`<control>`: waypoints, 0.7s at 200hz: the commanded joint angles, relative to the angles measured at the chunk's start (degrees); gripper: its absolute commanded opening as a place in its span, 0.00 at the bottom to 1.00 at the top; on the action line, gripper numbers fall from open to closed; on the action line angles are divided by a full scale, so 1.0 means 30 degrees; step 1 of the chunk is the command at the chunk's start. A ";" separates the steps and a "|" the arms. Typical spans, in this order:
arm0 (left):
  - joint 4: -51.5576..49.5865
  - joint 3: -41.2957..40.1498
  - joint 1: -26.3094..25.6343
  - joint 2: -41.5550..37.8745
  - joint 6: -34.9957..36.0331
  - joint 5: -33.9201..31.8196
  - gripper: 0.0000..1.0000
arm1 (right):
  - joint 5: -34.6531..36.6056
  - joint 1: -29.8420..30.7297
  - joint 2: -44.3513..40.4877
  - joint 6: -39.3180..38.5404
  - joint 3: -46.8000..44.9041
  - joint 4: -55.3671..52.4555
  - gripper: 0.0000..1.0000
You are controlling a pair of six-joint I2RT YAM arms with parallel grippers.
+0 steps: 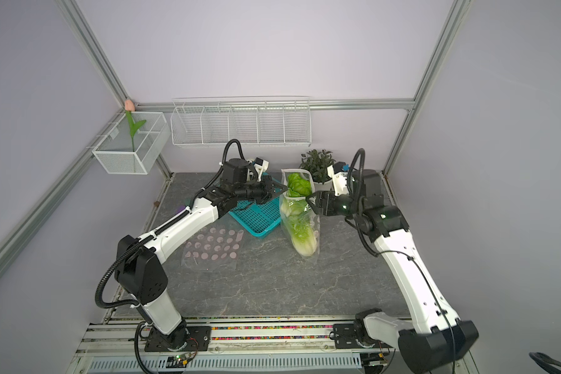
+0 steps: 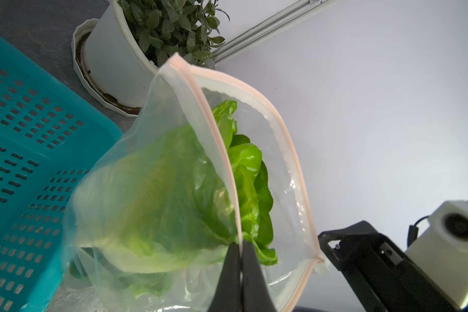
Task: Put the chinese cabbages into a zipper bag and zip it
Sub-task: Adjust the zipper food storage bag at the center of the board.
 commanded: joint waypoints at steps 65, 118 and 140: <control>0.1009 -0.0401 0.0000 -0.0275 -0.0946 -0.0118 0.00 | 0.5347 0.3433 -0.2496 -0.3103 -0.5498 0.5523 0.69; 0.0826 -0.0380 -0.0029 -0.0287 -0.0873 -0.0150 0.00 | 0.6914 0.3625 -0.1465 -0.4189 -0.5759 0.8310 0.45; 0.0935 -0.0314 -0.0018 -0.0204 -0.0921 -0.0126 0.00 | 0.6750 0.3622 -0.1235 -0.4456 -0.5880 0.8579 0.37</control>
